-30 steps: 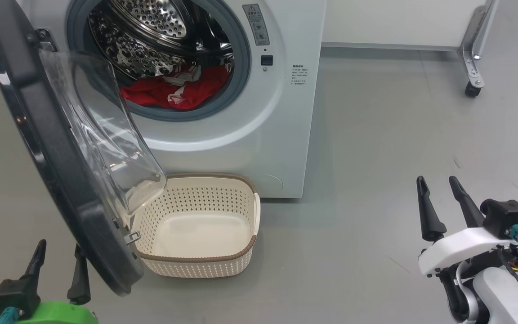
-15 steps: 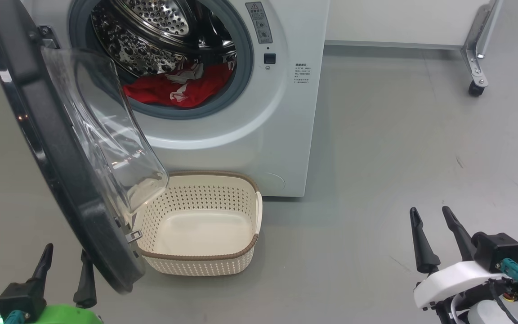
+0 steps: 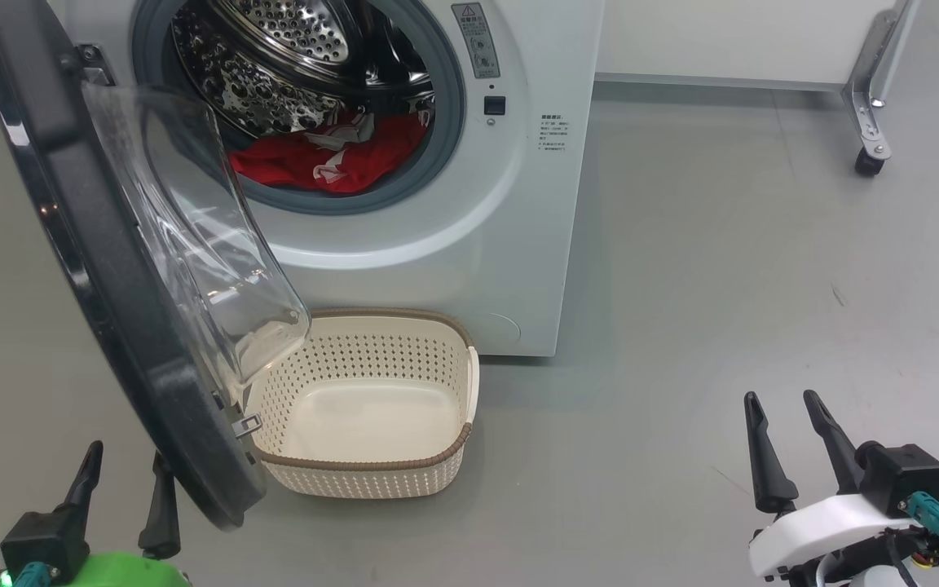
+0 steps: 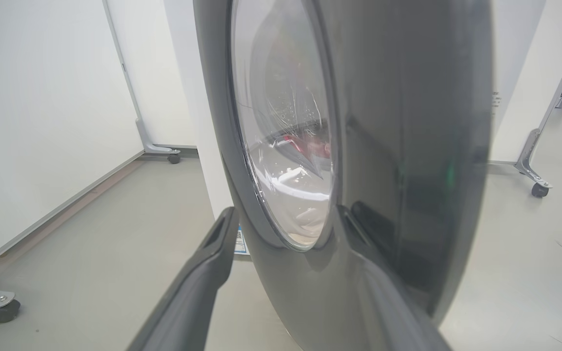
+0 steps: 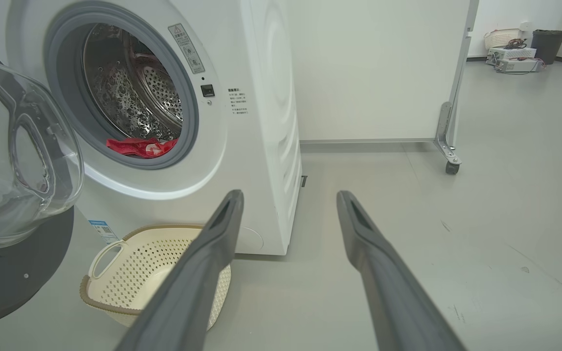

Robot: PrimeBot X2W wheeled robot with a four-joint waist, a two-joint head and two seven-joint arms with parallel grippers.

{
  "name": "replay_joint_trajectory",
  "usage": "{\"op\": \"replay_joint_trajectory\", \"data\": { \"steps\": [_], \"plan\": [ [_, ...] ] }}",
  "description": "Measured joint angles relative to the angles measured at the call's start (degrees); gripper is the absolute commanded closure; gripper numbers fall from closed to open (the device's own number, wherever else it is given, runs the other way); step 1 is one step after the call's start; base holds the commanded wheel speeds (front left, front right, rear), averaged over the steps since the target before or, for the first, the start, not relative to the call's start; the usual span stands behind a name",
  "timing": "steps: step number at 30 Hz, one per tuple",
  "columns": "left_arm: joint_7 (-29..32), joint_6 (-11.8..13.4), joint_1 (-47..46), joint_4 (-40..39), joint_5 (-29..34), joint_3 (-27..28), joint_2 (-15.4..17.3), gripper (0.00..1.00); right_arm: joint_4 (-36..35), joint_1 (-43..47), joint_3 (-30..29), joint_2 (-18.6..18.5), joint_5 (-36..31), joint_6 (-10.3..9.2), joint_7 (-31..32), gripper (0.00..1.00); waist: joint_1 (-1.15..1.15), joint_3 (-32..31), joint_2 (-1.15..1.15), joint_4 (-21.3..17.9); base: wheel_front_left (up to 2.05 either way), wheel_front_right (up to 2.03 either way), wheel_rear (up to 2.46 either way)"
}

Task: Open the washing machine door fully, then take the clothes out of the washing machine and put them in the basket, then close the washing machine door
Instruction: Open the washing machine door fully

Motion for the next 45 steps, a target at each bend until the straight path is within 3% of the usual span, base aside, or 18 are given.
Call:
{"op": "replay_joint_trajectory", "data": {
  "steps": [45],
  "plan": [
    [0.00,-1.03,0.00,0.07,1.59,0.84,-0.88,0.00,-0.74,4.30,-4.49,4.12,-4.93,0.70,0.00,0.00,0.00,-0.11,0.00,0.74,0.00,0.00,0.00]
  ]
}}
